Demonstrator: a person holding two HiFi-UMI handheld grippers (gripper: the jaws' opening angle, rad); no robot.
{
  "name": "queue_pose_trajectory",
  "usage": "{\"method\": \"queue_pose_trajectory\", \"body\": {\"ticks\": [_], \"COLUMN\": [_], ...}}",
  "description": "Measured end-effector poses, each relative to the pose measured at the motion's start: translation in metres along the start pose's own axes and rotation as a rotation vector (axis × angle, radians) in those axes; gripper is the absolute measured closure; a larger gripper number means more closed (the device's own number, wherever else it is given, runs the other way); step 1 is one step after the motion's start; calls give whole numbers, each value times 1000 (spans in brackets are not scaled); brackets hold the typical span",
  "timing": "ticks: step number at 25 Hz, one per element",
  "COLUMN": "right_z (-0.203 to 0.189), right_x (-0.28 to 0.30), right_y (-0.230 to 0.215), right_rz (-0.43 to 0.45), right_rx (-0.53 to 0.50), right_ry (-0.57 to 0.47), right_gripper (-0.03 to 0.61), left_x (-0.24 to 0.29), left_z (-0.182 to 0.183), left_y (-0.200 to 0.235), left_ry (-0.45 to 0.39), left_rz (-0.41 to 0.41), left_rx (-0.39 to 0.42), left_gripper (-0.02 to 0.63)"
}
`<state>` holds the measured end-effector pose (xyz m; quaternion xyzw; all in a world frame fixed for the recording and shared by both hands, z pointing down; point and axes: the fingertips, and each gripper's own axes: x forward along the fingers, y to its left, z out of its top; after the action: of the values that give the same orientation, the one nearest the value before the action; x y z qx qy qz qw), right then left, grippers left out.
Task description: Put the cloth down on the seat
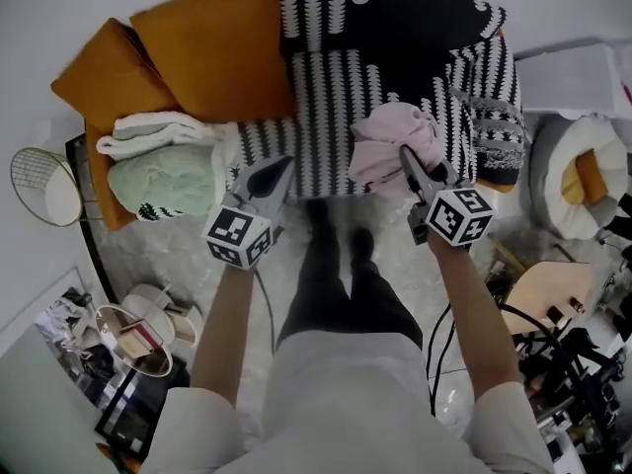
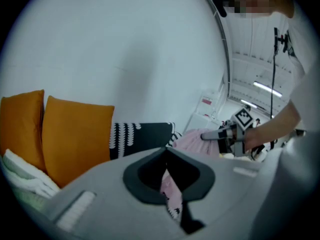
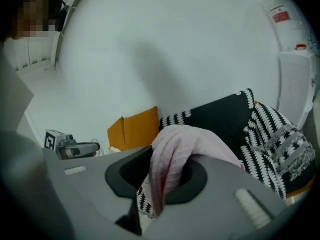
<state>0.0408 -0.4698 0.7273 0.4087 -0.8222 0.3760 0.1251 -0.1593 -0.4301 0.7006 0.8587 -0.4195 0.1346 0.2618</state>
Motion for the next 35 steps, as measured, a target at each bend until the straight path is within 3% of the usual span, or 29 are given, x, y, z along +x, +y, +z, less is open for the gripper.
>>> {"method": "queue_pose_trajectory", "body": {"ticks": [8,16,21,27,35], "right_z": [-56,-119,-147,-141,-97], "right_x": [81,138,154,147,114], "right_y": [-40,-70,-82,-90,-72], "right_rz": [-56,-115,-189,-276,-306], "right_rx": [7,-63,-105,-201,-253], "right_ry": [95,255,365,441,406], "right_gripper": [508,506,451,347,350], "left_x": [47,82,84,71,42], "left_z": [-47,-98,-117,-119,-91], "left_y": [31,49,62,76,70], "left_ry": [66,126,146,146,124], "left_rz": [-50,-88,-91,-82,-67], "left_rx": [0,-28,-51,-62,-54], "left_gripper": [614,614,614,614,614]}}
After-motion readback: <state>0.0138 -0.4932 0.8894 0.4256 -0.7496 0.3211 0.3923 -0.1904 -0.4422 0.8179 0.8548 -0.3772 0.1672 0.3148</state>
